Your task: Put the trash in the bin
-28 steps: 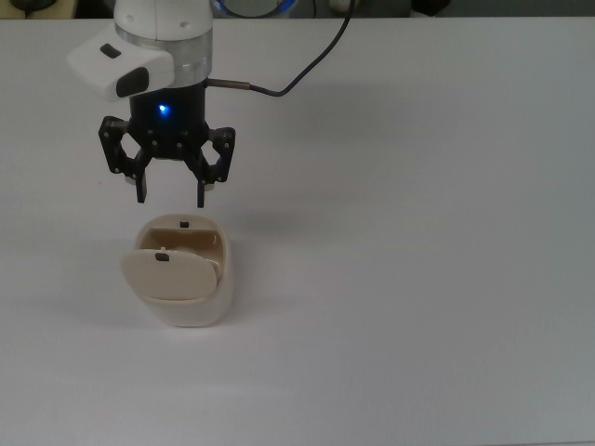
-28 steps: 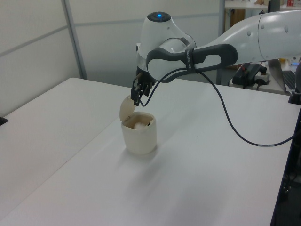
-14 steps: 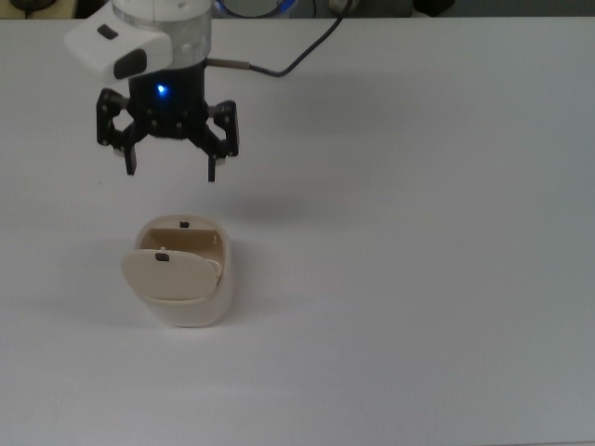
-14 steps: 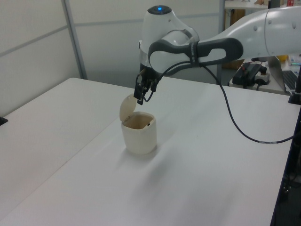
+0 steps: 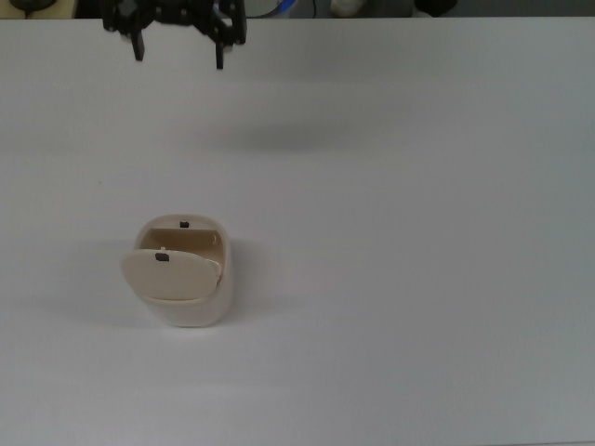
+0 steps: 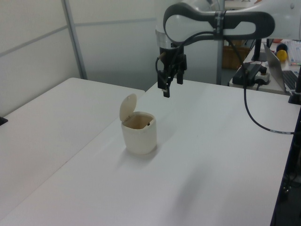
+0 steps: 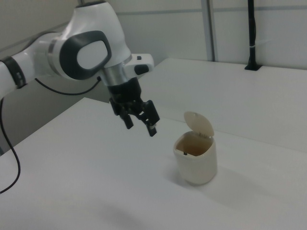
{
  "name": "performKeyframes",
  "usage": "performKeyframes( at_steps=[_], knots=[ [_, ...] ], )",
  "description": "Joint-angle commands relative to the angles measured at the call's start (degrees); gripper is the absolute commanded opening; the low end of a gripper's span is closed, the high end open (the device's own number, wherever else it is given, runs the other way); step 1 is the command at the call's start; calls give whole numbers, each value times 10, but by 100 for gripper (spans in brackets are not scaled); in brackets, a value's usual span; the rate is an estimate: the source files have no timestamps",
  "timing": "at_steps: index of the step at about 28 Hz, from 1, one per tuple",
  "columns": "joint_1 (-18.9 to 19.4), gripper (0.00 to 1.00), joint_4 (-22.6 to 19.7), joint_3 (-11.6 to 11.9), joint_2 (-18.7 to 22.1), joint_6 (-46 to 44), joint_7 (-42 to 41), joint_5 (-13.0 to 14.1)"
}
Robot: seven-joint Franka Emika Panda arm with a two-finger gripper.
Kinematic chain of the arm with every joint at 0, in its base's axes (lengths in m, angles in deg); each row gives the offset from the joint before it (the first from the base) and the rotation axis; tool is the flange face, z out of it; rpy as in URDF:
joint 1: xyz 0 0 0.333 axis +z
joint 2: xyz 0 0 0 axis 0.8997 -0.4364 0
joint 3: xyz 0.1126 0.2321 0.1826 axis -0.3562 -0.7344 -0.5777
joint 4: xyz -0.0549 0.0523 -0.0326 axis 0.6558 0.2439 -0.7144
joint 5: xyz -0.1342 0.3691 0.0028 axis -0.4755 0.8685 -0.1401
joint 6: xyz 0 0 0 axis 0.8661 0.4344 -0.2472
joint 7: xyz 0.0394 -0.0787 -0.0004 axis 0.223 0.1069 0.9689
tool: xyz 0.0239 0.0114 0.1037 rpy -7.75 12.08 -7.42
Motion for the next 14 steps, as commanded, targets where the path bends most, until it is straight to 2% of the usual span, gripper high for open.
performKeyframes(
  at_steps=[1,14],
  knots=[
    [7,100,-8,-6,11,-36,23,19],
    [8,100,-4,-8,16,-38,27,15]
  ],
)
